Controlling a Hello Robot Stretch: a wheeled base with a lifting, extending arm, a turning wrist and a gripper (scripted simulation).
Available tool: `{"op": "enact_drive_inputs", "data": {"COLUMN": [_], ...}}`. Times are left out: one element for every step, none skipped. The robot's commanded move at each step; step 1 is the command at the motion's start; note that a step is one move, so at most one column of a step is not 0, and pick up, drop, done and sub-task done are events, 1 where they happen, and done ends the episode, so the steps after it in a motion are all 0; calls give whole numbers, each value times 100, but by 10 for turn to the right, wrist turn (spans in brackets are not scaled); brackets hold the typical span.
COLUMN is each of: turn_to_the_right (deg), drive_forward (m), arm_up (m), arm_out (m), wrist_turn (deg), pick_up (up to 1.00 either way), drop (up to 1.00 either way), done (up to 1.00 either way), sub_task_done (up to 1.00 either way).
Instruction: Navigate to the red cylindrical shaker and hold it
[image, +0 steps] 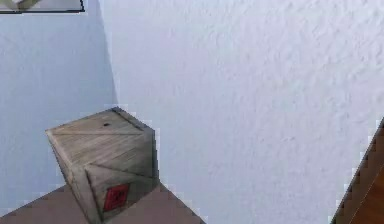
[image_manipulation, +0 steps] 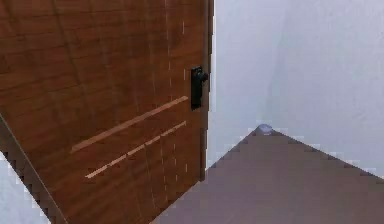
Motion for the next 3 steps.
{"op": "enact_drive_inputs", "data": {"turn_to_the_right": [450, 120, 0], "drive_forward": [0, 0, 10], "arm_up": [0, 0, 0], "arm_out": [0, 0, 0], "wrist_turn": [0, 0, 0], "pick_up": [0, 0, 0], "drop": [0, 0, 0], "done": [0, 0, 0], "sub_task_done": [0, 0, 0]}}
